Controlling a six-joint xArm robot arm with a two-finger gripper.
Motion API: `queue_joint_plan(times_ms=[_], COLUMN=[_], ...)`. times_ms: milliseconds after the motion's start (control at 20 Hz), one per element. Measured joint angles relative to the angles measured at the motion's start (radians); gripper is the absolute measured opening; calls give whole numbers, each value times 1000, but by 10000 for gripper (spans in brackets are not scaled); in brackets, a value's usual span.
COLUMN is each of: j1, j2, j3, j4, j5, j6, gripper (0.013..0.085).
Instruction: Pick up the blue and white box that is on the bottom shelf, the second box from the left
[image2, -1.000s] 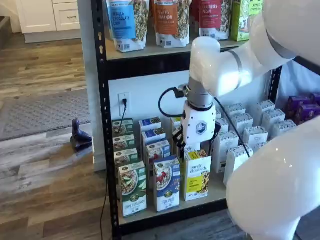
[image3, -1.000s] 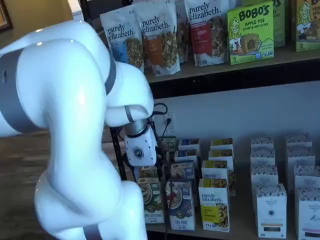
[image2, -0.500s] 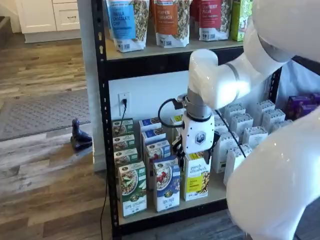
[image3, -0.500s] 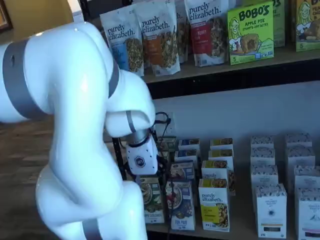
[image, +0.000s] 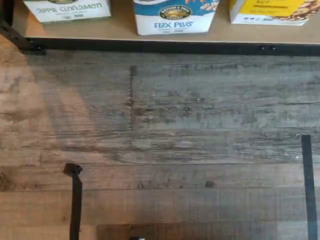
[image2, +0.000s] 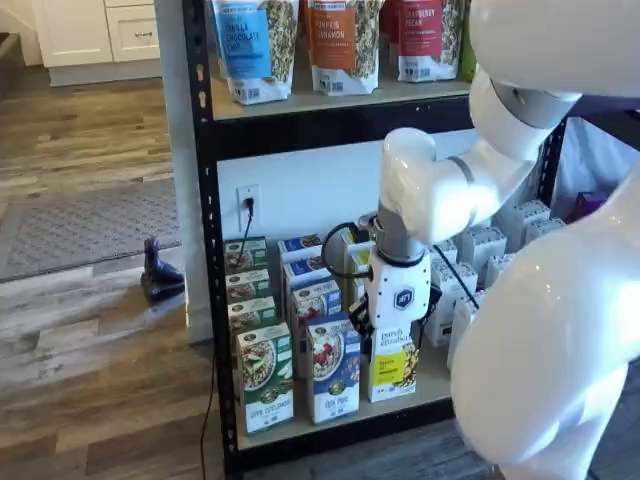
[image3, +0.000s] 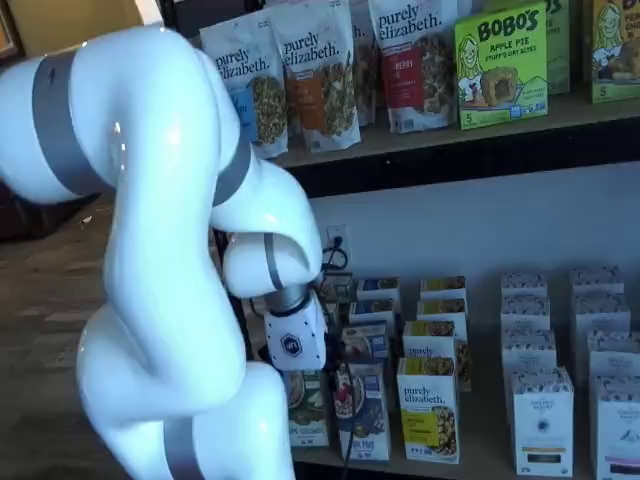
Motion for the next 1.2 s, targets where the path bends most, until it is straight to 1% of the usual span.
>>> queue_joint_plan(times_ms=[100,200,450,600,650,700,750,800,900,1000,1050,1200], j1=[-8,-14,-31,-45,-49,-54,-57,-58,-57,-54,-53,-54], j2=[24,50,116,167,181,198,218,233,274,322,348,418], j3=[1,1,-4,-13,-14,-18,-23,-28,-46,-73,-91,-142], j4=[19,11,36,-5,-11,-43,-53,-44,-7,12,16,0], j5=[-22,-42,-81,-119,-139,-159,-179,-194,-222,-240,-246,-261], j6=[-24,-23,-62,-38,-35,-11,-5,-14,-48,-63,-66,-52], gripper=[850,850,850,850,850,850,850,850,850,850,850,850])
